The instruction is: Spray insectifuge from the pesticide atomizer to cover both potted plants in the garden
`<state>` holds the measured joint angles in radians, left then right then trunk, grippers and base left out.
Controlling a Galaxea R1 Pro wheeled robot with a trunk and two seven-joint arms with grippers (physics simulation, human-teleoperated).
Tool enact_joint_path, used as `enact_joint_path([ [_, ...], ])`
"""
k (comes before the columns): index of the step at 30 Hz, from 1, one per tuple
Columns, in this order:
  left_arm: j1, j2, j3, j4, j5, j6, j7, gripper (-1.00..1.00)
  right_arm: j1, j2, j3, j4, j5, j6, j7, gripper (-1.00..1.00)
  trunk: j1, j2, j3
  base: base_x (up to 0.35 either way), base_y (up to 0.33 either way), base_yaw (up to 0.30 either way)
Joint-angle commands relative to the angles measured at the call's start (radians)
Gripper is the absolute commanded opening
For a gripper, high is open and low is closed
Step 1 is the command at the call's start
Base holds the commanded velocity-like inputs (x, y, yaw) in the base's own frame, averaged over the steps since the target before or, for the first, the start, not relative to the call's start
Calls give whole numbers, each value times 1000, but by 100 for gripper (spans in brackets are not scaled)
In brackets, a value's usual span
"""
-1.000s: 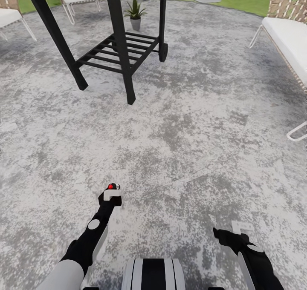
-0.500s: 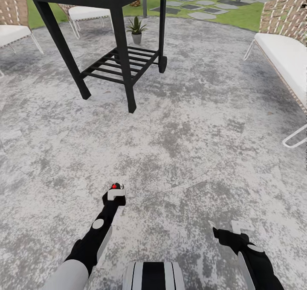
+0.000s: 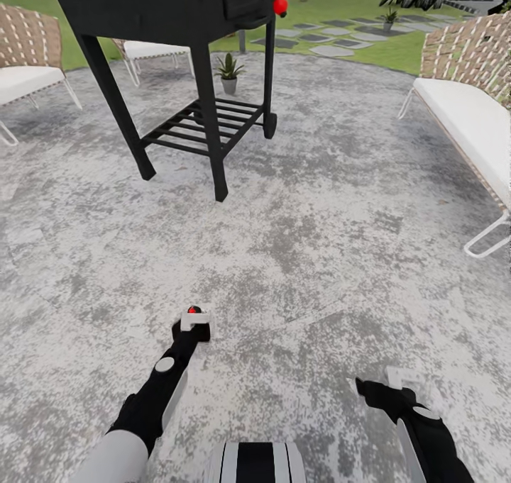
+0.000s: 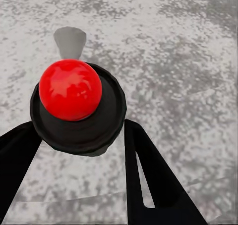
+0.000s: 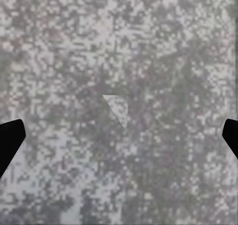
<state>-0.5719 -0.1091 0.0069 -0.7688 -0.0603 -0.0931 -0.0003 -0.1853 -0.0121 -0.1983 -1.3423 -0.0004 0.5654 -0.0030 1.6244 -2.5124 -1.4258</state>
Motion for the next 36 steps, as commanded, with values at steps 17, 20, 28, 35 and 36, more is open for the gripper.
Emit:
enact_joint_path([
  [17,3,2,2,-79,-6,185,0,-100,0,2,-3,-2,-1,16,-2,100,-8,4,65,0,0,-40],
  [20,3,1,1,-79,-5,185,0,-100,0,2,-3,-2,-2,16,-2,100,-9,4,77,0,0,-27],
  [28,4,0,1,-80,-4,185,0,-100,0,0,-151,-2,-9,16,0,100,-13,6,109,0,0,-27],
  [35,4,0,1,-80,-4,185,0,-100,0,7,-309,-2,-9,11,1,100,-16,8,138,0,0,-223],
  [36,4,0,1,-80,-4,185,0,-100,0,7,-312,-2,-9,10,2,100,-16,8,142,0,0,-267],
])
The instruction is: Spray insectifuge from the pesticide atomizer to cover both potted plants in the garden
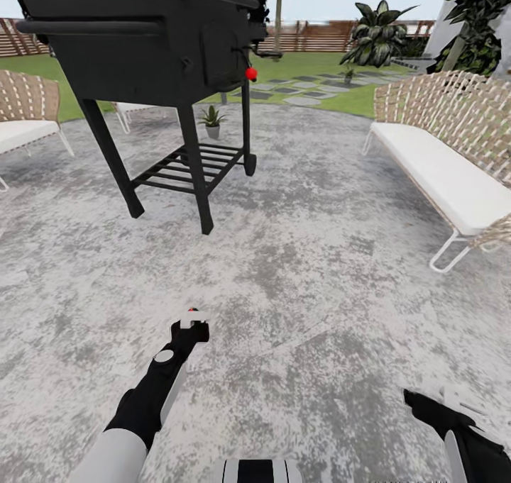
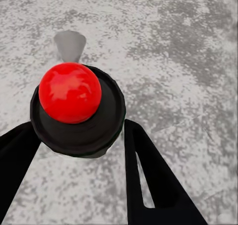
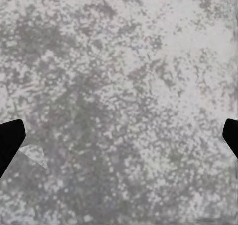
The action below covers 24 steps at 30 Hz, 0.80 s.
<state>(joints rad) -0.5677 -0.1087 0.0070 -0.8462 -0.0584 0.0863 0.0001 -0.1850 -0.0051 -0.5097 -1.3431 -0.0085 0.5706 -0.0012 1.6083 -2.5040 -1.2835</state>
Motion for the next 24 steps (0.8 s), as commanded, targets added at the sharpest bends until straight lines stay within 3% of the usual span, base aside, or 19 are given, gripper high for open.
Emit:
enact_joint_path([
  [1,0,0,1,-2,-6,6,0,-100,-1,1,-3,-1,-1,5,1,100,-1,0,3,0,0,-269],
  [18,0,0,-1,-1,-5,7,0,-100,0,-6,0,1,10,7,6,100,-8,4,69,0,0,-41],
  [24,0,-1,-1,-1,-5,6,0,-100,1,-5,0,4,9,9,6,100,-27,39,85,0,0,0],
])
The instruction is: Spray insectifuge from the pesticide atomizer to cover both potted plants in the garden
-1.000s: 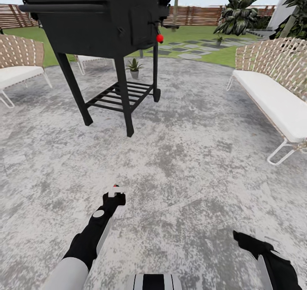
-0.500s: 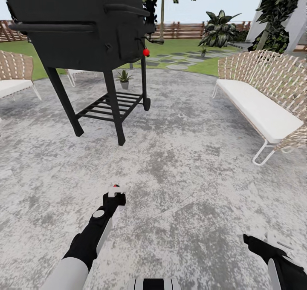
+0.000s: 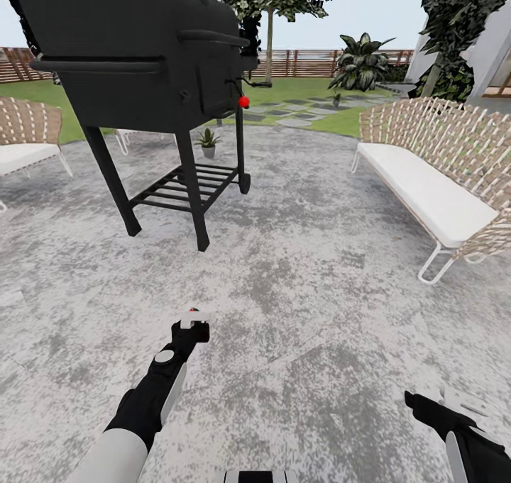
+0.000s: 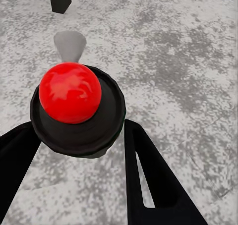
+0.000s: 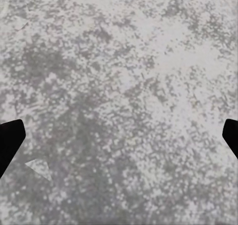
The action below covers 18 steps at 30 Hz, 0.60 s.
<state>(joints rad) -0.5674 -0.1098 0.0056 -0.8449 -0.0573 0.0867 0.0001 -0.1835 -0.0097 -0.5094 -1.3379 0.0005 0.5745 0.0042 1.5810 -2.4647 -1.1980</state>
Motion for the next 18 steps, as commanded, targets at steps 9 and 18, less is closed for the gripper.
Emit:
enact_joint_path([
  [9,0,-1,1,-2,-6,6,0,-100,1,-1,-2,-5,-1,7,0,100,0,0,-1,0,0,0],
  [18,0,-1,1,-2,-7,5,0,-100,1,-2,-1,-5,0,6,1,100,0,0,6,0,0,-54],
])
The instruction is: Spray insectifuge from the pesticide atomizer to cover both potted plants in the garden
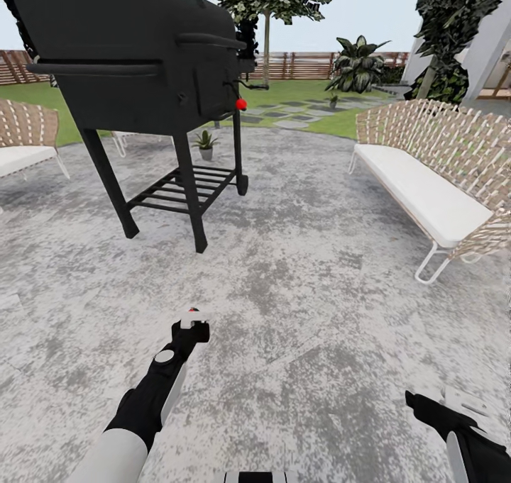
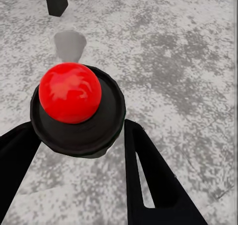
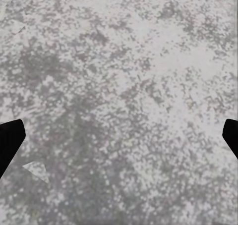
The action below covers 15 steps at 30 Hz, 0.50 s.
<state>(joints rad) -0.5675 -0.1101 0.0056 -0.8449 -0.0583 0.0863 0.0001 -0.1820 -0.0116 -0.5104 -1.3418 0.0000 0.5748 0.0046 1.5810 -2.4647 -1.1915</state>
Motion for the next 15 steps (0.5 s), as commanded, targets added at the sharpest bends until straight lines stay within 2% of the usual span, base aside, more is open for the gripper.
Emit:
enact_joint_path([
  [1,0,0,1,-2,-6,6,0,-100,-1,0,0,-1,0,5,1,100,0,0,1,0,0,-85],
  [15,0,0,1,-3,-6,6,0,-100,1,-1,0,-2,0,5,0,100,0,0,23,0,0,-21],
])
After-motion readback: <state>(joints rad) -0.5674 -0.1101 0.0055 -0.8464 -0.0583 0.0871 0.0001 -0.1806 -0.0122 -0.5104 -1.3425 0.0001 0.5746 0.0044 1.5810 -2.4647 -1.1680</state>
